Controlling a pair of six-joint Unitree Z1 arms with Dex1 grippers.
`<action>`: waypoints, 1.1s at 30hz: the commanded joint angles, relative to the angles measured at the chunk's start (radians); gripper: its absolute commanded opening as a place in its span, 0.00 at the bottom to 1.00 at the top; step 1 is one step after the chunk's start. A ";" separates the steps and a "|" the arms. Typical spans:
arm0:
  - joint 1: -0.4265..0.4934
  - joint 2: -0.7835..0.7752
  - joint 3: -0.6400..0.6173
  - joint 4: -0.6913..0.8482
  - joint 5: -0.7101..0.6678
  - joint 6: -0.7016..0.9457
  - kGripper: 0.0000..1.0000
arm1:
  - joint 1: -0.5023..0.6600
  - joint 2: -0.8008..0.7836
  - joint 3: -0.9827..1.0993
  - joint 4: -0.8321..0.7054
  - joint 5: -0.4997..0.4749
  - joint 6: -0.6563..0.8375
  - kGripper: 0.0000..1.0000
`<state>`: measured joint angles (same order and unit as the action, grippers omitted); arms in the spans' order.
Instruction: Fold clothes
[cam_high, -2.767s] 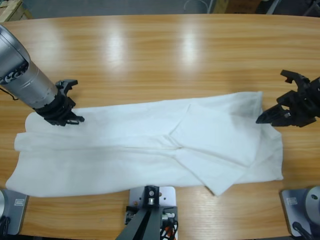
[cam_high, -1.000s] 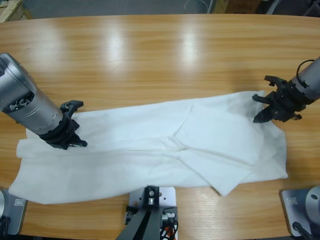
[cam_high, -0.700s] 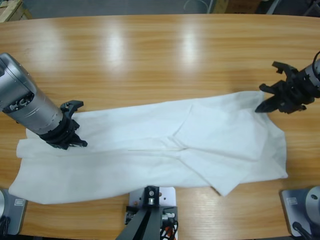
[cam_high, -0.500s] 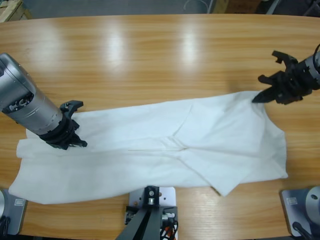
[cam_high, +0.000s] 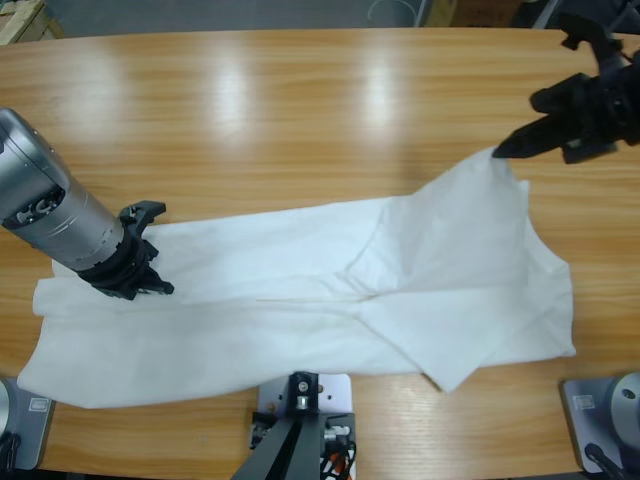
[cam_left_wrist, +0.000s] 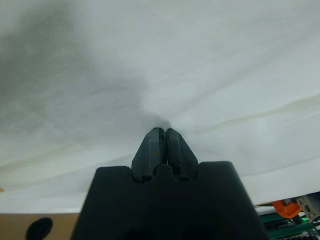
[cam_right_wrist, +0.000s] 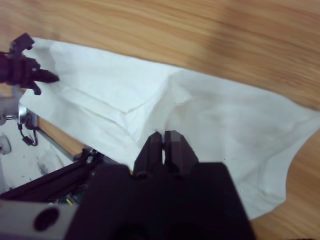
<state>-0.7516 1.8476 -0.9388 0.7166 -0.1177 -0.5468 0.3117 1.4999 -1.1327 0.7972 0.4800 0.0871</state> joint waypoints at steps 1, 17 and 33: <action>-0.011 0.044 0.067 -0.022 -0.013 -0.009 0.00 | 0.010 0.091 0.074 0.004 -0.083 -0.020 0.00; -0.011 0.053 0.066 -0.025 -0.013 -0.009 0.00 | -0.060 0.273 0.061 0.065 -0.287 0.020 0.00; -0.011 0.043 0.066 -0.014 -0.019 -0.015 0.00 | 0.318 0.218 -0.085 0.036 -0.349 0.423 0.79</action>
<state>-0.7516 1.8399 -0.9275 0.7060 -0.1177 -0.5491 0.4625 1.6332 -1.1592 0.8874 0.0835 0.3720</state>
